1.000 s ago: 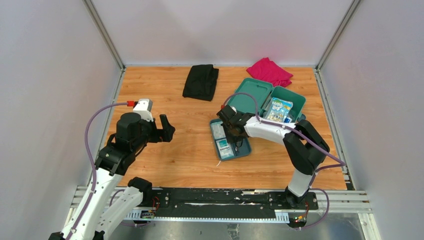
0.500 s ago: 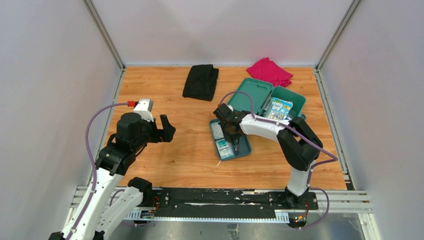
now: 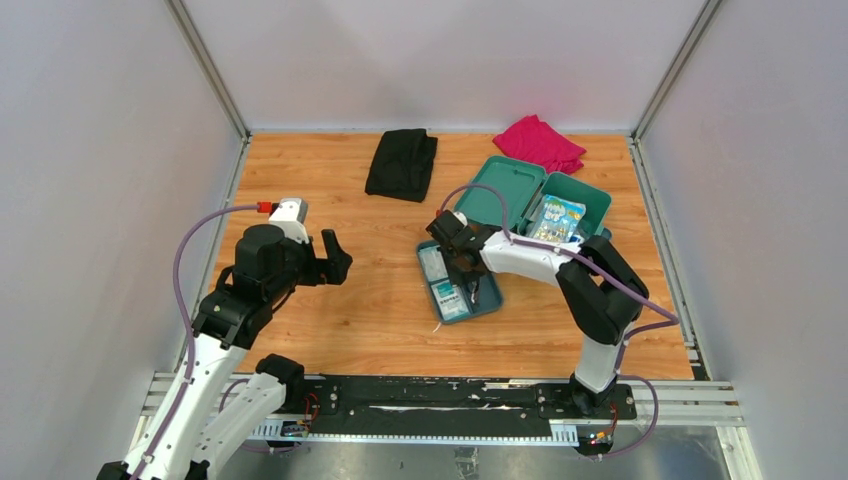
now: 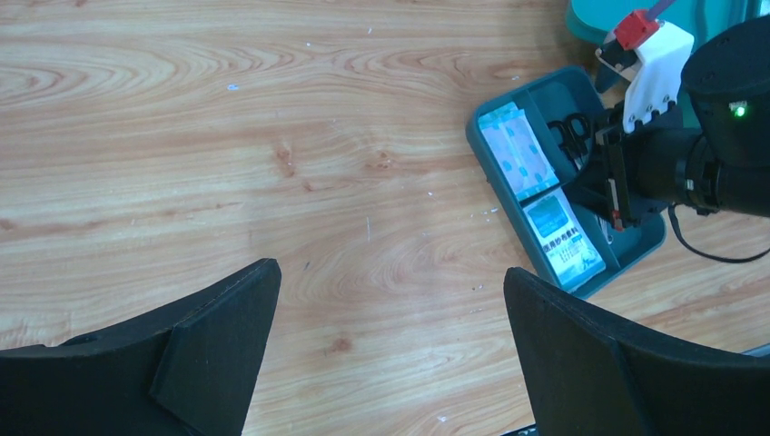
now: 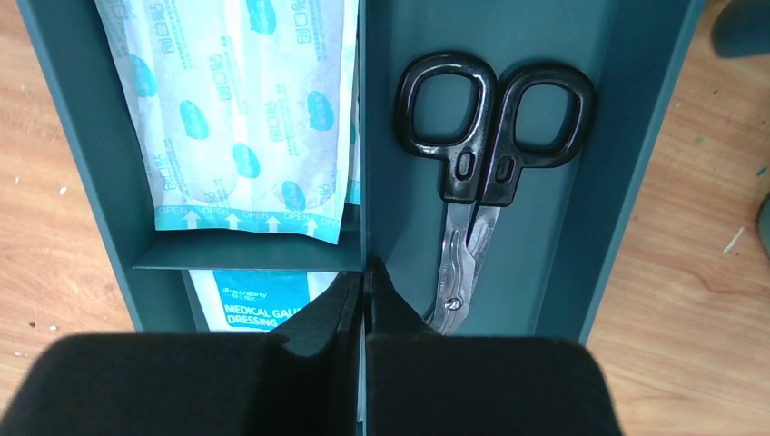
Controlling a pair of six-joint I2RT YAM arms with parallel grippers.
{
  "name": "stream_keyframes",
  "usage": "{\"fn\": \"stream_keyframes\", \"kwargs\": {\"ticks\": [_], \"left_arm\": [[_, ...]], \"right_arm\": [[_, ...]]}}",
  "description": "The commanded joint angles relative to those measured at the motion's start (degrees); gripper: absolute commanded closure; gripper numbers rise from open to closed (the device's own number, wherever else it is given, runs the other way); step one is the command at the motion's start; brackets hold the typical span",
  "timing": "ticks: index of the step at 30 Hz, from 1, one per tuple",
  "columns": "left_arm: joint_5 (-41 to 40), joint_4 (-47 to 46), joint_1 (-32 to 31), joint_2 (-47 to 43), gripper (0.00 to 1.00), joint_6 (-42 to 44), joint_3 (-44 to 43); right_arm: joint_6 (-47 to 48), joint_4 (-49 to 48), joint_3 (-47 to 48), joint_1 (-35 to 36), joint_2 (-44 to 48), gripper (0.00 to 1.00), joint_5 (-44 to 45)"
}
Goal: Organize the medicine kit
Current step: Pick up the medicine box compartment at the center of the board.
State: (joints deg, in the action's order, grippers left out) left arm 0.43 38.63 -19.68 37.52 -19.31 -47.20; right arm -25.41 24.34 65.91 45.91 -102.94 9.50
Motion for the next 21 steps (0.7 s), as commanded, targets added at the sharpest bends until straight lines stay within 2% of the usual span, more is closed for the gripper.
{"fn": "stream_keyframes", "kwargs": {"ticks": [1, 5, 10, 21], "left_arm": [[-0.05, -1.23, -0.18, -0.07, 0.0, 0.15, 0.35], [-1.04, -0.74, -0.18, -0.54, 0.0, 0.0, 0.11], [-5.1, 0.09, -0.18, -2.53, 0.0, -0.54, -0.17], [-7.19, 0.6, -0.18, -3.81, 0.0, -0.99, -0.44]], "right_arm": [[-1.52, 3.86, -0.08, 5.43, 2.79, 1.0, 5.16], [-4.1, 6.1, 3.25, 10.21, 3.24, 1.0, 9.43], [-6.86, 8.25, 8.58, 12.78, 4.03, 1.0, 7.59], [-12.92, 24.31, 23.42, 11.27, 8.38, 1.0, 15.51]]}}
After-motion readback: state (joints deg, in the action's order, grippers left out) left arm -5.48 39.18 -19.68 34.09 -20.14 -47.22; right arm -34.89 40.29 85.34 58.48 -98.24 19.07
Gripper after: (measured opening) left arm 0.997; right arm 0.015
